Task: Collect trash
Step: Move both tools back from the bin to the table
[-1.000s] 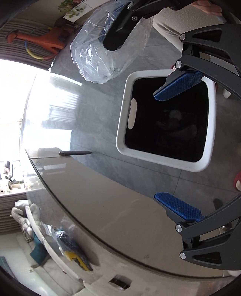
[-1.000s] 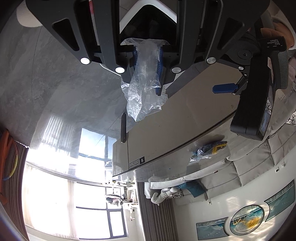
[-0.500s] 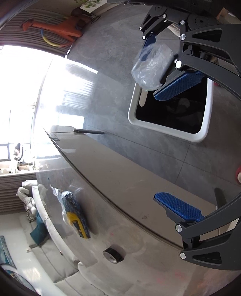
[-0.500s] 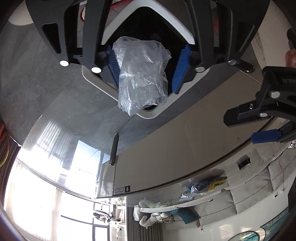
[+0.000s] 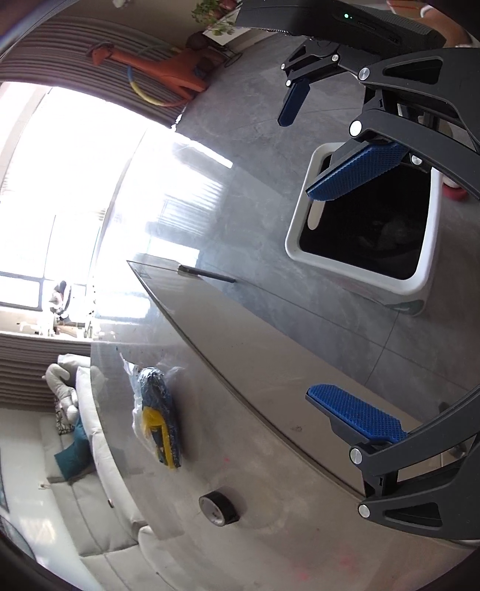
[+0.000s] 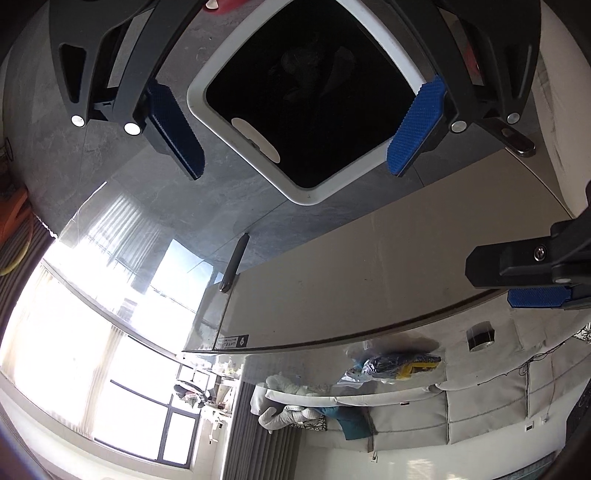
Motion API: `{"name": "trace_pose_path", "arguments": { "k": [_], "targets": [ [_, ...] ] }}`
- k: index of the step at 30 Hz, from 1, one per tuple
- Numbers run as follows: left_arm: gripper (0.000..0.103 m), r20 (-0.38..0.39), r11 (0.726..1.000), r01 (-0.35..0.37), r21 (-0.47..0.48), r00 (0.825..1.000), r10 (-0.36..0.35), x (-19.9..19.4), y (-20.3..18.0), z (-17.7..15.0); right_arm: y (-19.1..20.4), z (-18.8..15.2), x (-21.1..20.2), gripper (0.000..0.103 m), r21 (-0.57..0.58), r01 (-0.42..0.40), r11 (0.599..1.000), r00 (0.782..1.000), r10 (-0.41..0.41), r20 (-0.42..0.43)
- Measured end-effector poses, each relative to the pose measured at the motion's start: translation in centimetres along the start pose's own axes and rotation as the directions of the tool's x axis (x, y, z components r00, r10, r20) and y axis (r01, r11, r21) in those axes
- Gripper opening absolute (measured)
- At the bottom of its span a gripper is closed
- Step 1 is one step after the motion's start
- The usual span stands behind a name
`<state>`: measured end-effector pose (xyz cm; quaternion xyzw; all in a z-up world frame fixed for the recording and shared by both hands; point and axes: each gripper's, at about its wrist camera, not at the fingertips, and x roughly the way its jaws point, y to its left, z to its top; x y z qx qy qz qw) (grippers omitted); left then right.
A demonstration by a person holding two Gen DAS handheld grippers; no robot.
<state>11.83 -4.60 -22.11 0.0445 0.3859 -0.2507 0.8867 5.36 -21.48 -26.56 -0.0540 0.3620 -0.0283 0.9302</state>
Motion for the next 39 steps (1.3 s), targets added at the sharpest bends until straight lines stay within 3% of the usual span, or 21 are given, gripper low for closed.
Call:
{"name": "trace_pose_path", "arguments": {
  "k": [5, 11, 16, 18, 23, 30, 39],
  "targets": [
    [0.098, 0.042, 0.997, -0.075, 0.001, 0.996, 0.075, -1.3, 1.8, 1.2, -0.1, 2.7, -1.7, 0.098, 0.03, -0.091, 0.995, 0.991, 0.087, 0.103],
    [0.098, 0.098, 0.991, -0.131, -0.033, 0.986, 0.133, -2.9, 4.6, 2.6, 1.3, 5.9, -1.8, 0.098, 0.011, -0.159, 0.987, 0.978, 0.156, 0.14],
    [0.098, 0.091, 0.969, -0.246, -0.019, 0.965, 0.246, -2.9, 7.3, 3.8, 3.1, 8.5, -1.1, 0.098, -0.016, -0.194, 0.981, 0.968, 0.194, 0.159],
    [0.098, 0.082, 0.965, -0.259, -0.027, 0.962, 0.26, -2.8, 8.4, 4.2, 4.0, 9.6, -0.5, 0.098, -0.023, -0.207, 0.978, 0.966, 0.209, 0.156],
    [0.098, 0.109, 0.942, -0.337, -0.013, 0.936, 0.336, -2.9, 10.4, 4.8, 5.8, 12.1, 0.9, 0.098, -0.033, -0.241, 0.97, 0.957, 0.243, 0.16],
    [0.098, 0.06, 0.944, -0.33, -0.022, 0.942, 0.331, -1.2, 13.9, 5.6, 7.7, 15.0, 3.1, 0.098, -0.06, -0.257, 0.964, 0.948, 0.264, 0.178],
    [0.098, -0.009, 0.945, -0.305, -0.121, 0.952, 0.306, 1.5, 18.2, 6.5, 9.0, 16.4, 5.8, 0.098, -0.072, -0.285, 0.956, 0.943, 0.293, 0.16]
  ]
}}
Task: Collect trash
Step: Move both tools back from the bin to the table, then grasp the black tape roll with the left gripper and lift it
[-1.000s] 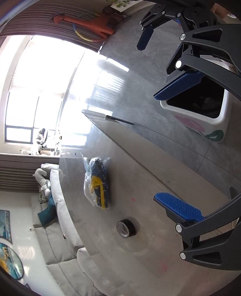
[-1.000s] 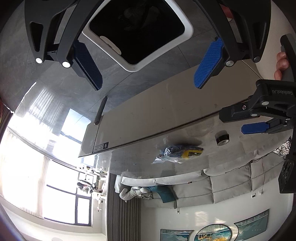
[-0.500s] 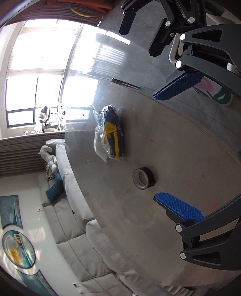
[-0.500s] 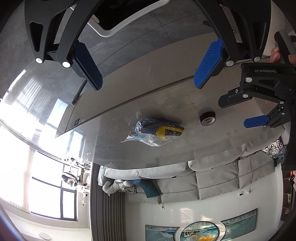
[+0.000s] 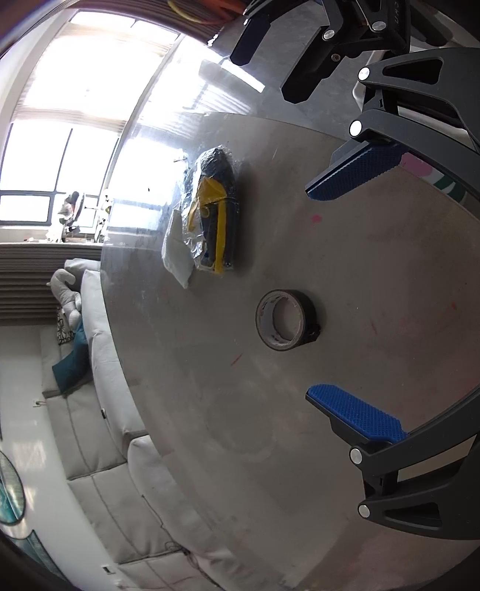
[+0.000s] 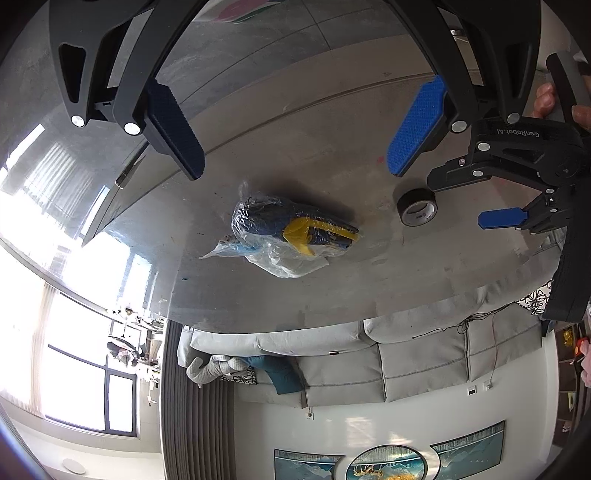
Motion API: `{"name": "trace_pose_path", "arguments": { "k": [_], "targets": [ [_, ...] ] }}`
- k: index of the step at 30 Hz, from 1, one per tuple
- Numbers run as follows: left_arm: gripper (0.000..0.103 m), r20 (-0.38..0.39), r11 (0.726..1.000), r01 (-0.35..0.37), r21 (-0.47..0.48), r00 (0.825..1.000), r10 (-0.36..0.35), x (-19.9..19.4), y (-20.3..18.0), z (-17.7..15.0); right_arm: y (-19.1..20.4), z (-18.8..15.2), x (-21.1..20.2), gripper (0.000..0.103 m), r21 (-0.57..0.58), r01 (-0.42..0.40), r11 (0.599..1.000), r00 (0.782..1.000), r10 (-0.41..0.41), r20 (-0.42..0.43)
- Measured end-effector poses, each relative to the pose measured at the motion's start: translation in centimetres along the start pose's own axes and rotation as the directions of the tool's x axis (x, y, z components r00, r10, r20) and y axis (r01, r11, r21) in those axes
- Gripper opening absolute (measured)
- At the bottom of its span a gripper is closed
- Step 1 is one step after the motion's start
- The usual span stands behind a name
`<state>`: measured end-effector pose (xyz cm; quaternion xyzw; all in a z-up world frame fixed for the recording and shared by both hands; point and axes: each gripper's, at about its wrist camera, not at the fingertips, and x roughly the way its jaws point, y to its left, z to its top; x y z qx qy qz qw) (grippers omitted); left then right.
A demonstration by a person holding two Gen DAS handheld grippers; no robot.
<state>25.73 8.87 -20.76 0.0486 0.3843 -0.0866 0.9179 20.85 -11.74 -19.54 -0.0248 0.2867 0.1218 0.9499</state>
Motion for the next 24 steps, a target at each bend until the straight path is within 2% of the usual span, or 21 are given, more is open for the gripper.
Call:
{"name": "trace_pose_path", "arguments": {
  "k": [8, 14, 24],
  "targets": [
    [0.098, -0.03, 1.0, -0.014, 0.018, 0.999, 0.015, 2.3, 1.4, 0.5, 0.5, 1.2, 3.5, 0.098, -0.006, -0.027, 1.0, 0.999, 0.027, -0.023],
    [0.098, -0.057, 1.0, -0.013, -0.009, 0.998, 0.013, 4.6, 2.4, 1.2, 0.7, 1.5, 5.2, 0.098, -0.004, -0.036, 0.999, 0.999, 0.036, -0.039],
    [0.098, -0.148, 0.999, -0.027, -0.027, 0.989, 0.022, 7.4, 3.1, 1.0, 0.5, 1.1, 6.8, 0.098, -0.005, -0.038, 0.999, 0.997, 0.037, -0.068]
  ]
}}
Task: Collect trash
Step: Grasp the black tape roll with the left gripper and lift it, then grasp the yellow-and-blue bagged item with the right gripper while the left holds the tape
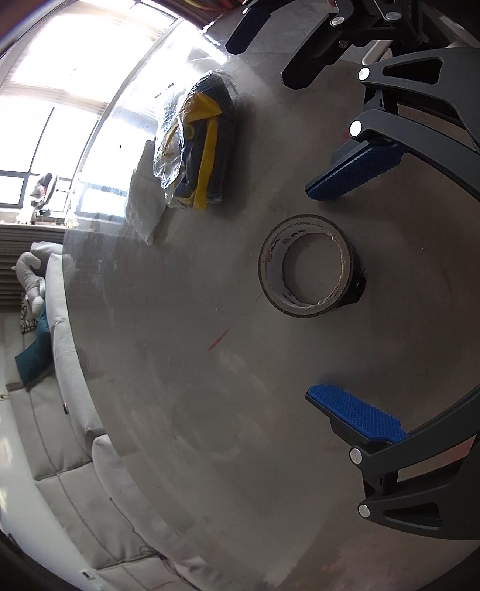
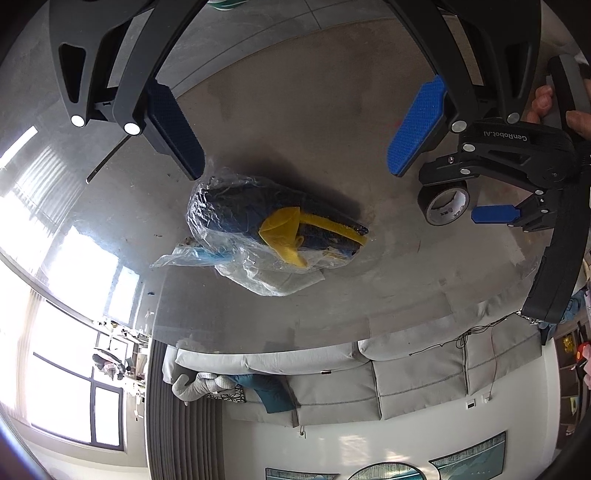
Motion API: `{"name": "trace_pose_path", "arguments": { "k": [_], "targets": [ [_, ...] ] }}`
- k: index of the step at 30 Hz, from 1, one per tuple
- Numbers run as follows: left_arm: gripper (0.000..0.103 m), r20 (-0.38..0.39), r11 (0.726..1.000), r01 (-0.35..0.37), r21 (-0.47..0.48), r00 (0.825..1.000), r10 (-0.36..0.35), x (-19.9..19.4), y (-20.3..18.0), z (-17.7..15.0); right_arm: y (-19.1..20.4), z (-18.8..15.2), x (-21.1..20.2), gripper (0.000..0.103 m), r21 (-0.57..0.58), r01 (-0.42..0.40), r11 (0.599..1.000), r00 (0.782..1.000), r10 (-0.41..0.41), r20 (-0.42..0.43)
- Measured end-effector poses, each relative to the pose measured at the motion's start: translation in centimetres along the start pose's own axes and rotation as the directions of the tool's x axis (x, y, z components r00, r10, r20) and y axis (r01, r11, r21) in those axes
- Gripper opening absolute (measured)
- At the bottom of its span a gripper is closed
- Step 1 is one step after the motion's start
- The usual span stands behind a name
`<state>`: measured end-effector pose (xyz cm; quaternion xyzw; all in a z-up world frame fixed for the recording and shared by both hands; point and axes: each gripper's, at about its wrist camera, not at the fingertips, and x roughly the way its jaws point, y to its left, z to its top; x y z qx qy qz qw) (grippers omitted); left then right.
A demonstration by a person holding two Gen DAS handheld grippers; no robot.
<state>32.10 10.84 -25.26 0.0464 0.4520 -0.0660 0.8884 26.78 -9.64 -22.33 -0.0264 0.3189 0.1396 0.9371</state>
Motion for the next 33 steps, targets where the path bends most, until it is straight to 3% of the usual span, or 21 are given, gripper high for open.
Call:
{"name": "trace_pose_path", "arguments": {
  "k": [3, 4, 6, 7, 10, 16, 23, 28, 29, 30, 31, 33],
  "targets": [
    [0.097, 0.001, 1.0, 0.006, 0.007, 1.0, -0.006, 0.0, 0.0, -0.1, 0.1, -0.1, 0.1, 0.098, -0.003, 0.001, 1.0, 1.0, -0.001, -0.002],
    [0.093, 0.006, 1.0, 0.012, 0.012, 1.0, -0.012, -0.1, 0.0, -0.2, 0.1, -0.2, 0.1, 0.098, -0.005, 0.003, 1.0, 1.0, -0.003, -0.003],
    [0.072, 0.03, 0.999, 0.023, 0.032, 0.999, -0.024, -0.6, -0.3, -0.3, 0.1, -0.3, 0.1, 0.098, -0.006, 0.003, 1.0, 1.0, -0.003, -0.004],
    [0.049, 0.041, 0.999, 0.032, 0.039, 0.999, -0.033, -0.9, -0.5, -0.2, 0.1, -0.3, 0.1, 0.098, -0.006, 0.004, 1.0, 1.0, -0.004, -0.003],
    [0.048, 0.04, 0.999, 0.022, 0.035, 0.999, -0.023, -1.1, -0.8, -0.1, -0.1, -0.2, 0.2, 0.098, -0.001, 0.005, 1.0, 1.0, -0.005, -0.003],
    [0.048, 0.121, 0.995, -0.02, 0.097, 0.993, 0.009, -3.9, -2.6, 0.3, -0.5, 0.8, 0.7, 0.098, -0.004, 0.023, 1.0, 1.0, -0.023, 0.01],
    [0.049, 0.129, 0.999, 0.012, 0.04, 0.992, -0.017, -4.7, -3.1, 1.2, -1.8, 2.4, 3.0, 0.098, 0.008, 0.027, 1.0, 1.0, -0.027, -0.011],
    [0.049, 0.129, 0.998, 0.003, 0.06, 0.992, -0.011, -4.9, -3.4, 0.9, -2.2, 3.2, 5.1, 0.098, 0.009, -0.003, 1.0, 0.998, 0.004, -0.068],
    [0.049, 0.126, 0.998, 0.005, 0.059, 0.992, -0.012, -4.9, -3.3, 0.9, -2.2, 3.1, 5.2, 0.093, 0.006, -0.016, 1.0, 0.998, 0.017, -0.065],
    [0.049, 0.124, 0.998, 0.009, 0.056, 0.992, -0.016, -4.9, -3.2, 0.9, -2.1, 2.9, 5.2, 0.068, 0.0, -0.018, 1.0, 0.997, 0.018, -0.07],
    [0.049, 0.121, 0.999, 0.013, 0.051, 0.992, -0.019, -4.9, -3.1, 0.9, -1.9, 2.7, 5.2, 0.05, -0.01, -0.004, 1.0, 0.997, 0.003, -0.074],
    [0.049, 0.118, 0.999, 0.014, 0.044, 0.993, -0.019, -4.9, -2.9, 0.8, -1.9, 2.3, 4.8, 0.035, -0.004, 0.0, 1.0, 0.997, -0.001, -0.078]
  ]
}}
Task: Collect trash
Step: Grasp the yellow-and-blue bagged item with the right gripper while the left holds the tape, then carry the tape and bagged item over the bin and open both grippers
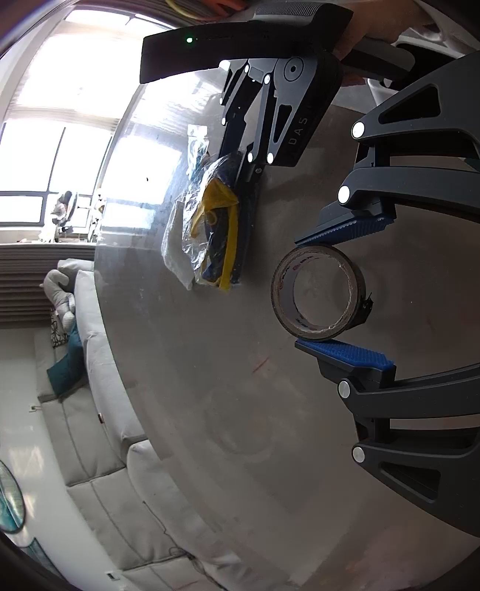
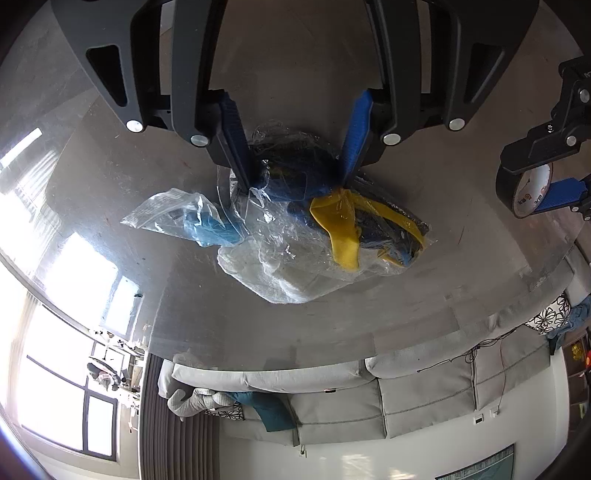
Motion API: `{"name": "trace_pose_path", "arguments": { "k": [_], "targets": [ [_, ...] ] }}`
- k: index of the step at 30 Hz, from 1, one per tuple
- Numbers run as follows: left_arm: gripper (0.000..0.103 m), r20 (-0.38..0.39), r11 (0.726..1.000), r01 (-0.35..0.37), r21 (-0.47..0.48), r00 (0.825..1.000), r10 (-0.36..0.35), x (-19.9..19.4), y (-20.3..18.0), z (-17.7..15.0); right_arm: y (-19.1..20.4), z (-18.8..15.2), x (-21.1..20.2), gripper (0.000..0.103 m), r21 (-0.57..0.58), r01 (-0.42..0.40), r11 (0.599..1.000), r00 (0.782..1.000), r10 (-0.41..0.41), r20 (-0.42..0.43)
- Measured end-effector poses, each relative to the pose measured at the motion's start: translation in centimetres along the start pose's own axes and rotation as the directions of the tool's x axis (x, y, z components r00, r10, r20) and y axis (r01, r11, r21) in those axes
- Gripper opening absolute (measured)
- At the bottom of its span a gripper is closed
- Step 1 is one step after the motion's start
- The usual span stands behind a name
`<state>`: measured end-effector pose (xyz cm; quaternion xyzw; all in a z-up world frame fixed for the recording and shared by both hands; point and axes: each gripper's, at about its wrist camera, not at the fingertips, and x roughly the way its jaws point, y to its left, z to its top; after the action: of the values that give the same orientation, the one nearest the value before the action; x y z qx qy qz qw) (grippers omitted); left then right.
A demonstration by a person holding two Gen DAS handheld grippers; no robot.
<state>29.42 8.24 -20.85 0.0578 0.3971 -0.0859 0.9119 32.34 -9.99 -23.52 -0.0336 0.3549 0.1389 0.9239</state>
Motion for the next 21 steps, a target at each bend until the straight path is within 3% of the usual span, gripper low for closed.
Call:
{"name": "trace_pose_path", "arguments": {
  "k": [3, 4, 10, 21],
  "targets": [
    [0.049, 0.004, 1.0, 0.001, 0.001, 1.0, -0.001, -0.2, -0.1, 0.0, -0.6, -0.4, -0.5, 0.009, 0.034, -0.042, 0.999, 0.999, 0.042, -0.006],
    [0.049, 0.007, 1.0, 0.0, 0.003, 1.0, 0.0, -0.4, -0.2, 0.0, -0.8, -0.4, -0.9, 0.007, 0.041, -0.059, 0.997, 0.998, 0.059, 0.004],
    [0.049, 0.027, 1.0, 0.003, 0.0, 1.0, -0.003, -1.6, -0.1, -0.1, 0.0, -1.2, -5.0, 0.006, 0.026, -0.112, 0.993, 0.991, 0.11, 0.074],
    [0.049, 0.093, 0.997, 0.071, 0.04, 0.993, -0.074, -6.2, -2.3, -1.4, -0.4, -2.9, -14.3, 0.006, 0.064, -0.107, 0.992, 0.981, 0.095, 0.171]
  ]
}}
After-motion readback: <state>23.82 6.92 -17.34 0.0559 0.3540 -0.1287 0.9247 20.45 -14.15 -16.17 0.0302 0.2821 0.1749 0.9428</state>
